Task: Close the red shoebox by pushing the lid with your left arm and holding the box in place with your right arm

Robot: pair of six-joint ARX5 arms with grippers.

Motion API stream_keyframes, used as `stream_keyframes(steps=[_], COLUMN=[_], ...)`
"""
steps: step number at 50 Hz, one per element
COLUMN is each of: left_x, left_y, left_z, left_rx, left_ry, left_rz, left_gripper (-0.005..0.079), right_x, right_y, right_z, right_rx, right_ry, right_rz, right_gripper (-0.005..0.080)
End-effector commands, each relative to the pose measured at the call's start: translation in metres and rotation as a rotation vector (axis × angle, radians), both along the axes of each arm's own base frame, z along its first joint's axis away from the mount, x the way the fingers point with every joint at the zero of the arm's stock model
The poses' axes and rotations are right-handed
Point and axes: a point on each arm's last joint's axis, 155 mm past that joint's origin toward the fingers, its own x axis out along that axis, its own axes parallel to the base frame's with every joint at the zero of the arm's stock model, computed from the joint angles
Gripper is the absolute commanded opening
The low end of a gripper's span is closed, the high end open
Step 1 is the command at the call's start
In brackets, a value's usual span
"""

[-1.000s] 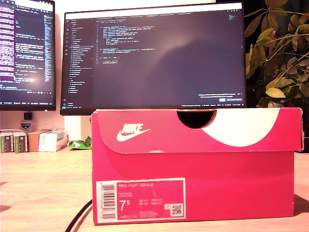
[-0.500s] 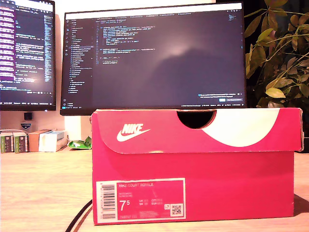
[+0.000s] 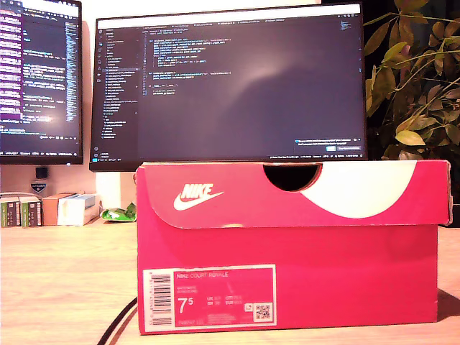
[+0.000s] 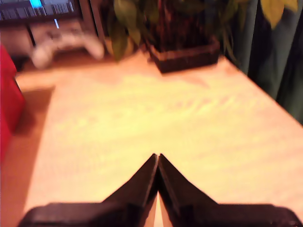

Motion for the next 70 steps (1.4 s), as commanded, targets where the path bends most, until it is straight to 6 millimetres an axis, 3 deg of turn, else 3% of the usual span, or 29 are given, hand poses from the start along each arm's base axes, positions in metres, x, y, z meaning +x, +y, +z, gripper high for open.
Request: stream_keyframes(steps=[1, 10, 40, 61, 70], left_x=[-0.005, -0.013, -0.017, -0.021, -0.018], left_y=[-0.001, 0.000, -0.009, 0.011, 0.019], left_z=[-0.020, -0.040, -0.035, -0.025, -0.006], left_rx=[-0.003, 0.006, 0.010, 0.001, -0.007], left_ry=[0.054, 0.138, 0.120, 0.069, -0.012], left_rz=[-0.003, -0.002, -0.040, 0.042, 0.074], left_gripper=[-0.0019, -0.0019, -0.0018, -0.0018, -0.0018], right_x=[-0.003, -0.006, -0.009, -0.009, -0.011], right_y=[0.002, 0.001, 0.002, -0.012, -0.021], right_z=[-0.013, -0.020, -0.015, 0.016, 0.029], right_rx=[-0.001, -0.004, -0.002, 0.015, 0.019], right_ry=[0.034, 0.065, 0.044, -0.096, -0.154], right_rz=[0.006, 0.006, 0.012, -0.045, -0.081], right_gripper=[-0.0012, -0.0012, -0.0012, -0.0012, -0.0012])
